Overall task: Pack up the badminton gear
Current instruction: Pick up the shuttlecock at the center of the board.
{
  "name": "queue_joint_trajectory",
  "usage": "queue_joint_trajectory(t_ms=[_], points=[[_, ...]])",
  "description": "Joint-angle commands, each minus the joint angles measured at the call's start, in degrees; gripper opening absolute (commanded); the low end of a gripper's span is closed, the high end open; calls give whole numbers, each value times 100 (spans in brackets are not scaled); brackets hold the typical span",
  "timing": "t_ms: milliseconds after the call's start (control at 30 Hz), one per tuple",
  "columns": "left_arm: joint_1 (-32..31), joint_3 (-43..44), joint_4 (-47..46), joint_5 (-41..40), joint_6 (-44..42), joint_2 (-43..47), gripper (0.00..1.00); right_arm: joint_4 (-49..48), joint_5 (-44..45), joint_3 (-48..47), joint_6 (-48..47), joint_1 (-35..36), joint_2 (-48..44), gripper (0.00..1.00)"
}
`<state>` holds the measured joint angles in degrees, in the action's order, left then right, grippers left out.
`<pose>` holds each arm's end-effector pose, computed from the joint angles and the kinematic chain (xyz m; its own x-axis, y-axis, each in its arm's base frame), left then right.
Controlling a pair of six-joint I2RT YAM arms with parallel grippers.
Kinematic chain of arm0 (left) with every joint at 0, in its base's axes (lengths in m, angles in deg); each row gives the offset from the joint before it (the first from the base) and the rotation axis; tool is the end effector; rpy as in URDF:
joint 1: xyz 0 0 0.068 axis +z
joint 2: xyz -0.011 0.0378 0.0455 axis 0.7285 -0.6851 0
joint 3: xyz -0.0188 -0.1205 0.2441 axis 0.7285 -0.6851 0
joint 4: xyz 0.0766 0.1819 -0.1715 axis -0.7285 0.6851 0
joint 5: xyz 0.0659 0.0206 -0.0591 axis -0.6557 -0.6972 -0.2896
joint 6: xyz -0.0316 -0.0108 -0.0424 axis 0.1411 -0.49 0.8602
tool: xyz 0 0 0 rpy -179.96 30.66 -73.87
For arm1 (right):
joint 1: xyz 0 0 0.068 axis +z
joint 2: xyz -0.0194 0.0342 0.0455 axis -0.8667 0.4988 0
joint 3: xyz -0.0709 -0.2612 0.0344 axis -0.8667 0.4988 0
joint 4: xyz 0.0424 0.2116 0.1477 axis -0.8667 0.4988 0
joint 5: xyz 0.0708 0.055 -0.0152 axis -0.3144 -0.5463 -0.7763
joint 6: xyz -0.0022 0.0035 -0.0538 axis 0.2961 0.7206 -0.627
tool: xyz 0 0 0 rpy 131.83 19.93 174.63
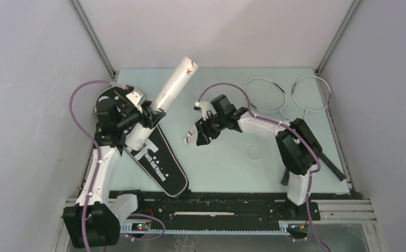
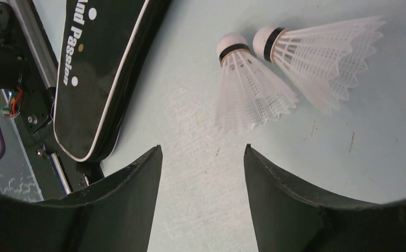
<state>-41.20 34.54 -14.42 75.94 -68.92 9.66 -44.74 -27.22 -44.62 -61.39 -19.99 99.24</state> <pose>0.2274 -0.0053 0.3189 -0.0858 0.1423 -0.9861 0.7147 0.6984 0.0386 0.2958 0.2743 0.2067 -0.5466 -0.5004 -0.6714 -0.8345 0.3915 0.3876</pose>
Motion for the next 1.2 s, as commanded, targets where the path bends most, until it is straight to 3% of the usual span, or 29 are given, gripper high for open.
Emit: queue_joint_trajectory(t_ms=[0, 500, 633, 900, 1033, 1167], points=[[46, 128, -419, -2, 142, 236, 37, -227, -4, -519, 185, 132, 348, 67], [43, 78, -418, 114, 170, 353, 37, -62, 363, -1108, 442, 288, 1088, 56], [39, 68, -419, 139, 165, 353, 37, -55, 363, -1126, 488, 297, 1128, 45], [44, 69, -411, 286, 80, 303, 37, 149, 57, -1066, 433, 282, 804, 8], [38, 99, -308, 648, -94, 208, 37, 296, -297, -604, -53, 207, 0, 0], [25, 51, -270, 1065, -250, 134, 38, 535, -965, -55, -782, -233, -908, 0]])
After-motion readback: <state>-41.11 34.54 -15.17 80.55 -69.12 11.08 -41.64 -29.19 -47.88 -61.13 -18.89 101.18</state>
